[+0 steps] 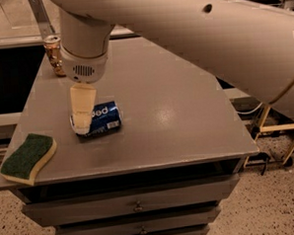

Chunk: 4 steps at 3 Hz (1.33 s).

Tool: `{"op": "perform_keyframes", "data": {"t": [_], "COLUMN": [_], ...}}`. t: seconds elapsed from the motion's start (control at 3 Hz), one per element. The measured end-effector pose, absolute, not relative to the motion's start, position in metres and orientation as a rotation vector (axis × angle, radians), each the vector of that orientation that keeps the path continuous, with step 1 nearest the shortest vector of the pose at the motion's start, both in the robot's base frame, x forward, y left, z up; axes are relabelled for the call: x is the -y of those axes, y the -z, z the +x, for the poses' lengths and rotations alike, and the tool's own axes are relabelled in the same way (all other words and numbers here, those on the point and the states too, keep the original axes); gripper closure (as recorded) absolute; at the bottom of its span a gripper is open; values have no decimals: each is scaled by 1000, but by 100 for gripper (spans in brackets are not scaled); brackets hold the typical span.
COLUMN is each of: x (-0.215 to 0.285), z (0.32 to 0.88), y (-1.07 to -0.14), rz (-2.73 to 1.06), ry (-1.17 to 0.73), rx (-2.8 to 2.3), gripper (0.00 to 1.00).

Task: Place pepsi can upright

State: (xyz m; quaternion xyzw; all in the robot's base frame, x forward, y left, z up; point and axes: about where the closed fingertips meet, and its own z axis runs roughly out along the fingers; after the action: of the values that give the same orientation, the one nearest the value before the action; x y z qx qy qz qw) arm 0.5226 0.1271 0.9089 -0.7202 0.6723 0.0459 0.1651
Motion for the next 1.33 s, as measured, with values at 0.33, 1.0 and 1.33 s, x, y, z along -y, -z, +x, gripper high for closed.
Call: {"op": "perform_keyframes", "data": {"t": [0.33, 1.0, 1.33], "x": [-133, -162, -163], "z": [522, 511, 510], "y": [-899, -849, -849], "rz": [-2091, -2243, -2246], "ry": [-233, -302, -303], "rx": [-1875, -1883, -1882], "gripper": [0, 0, 0]}}
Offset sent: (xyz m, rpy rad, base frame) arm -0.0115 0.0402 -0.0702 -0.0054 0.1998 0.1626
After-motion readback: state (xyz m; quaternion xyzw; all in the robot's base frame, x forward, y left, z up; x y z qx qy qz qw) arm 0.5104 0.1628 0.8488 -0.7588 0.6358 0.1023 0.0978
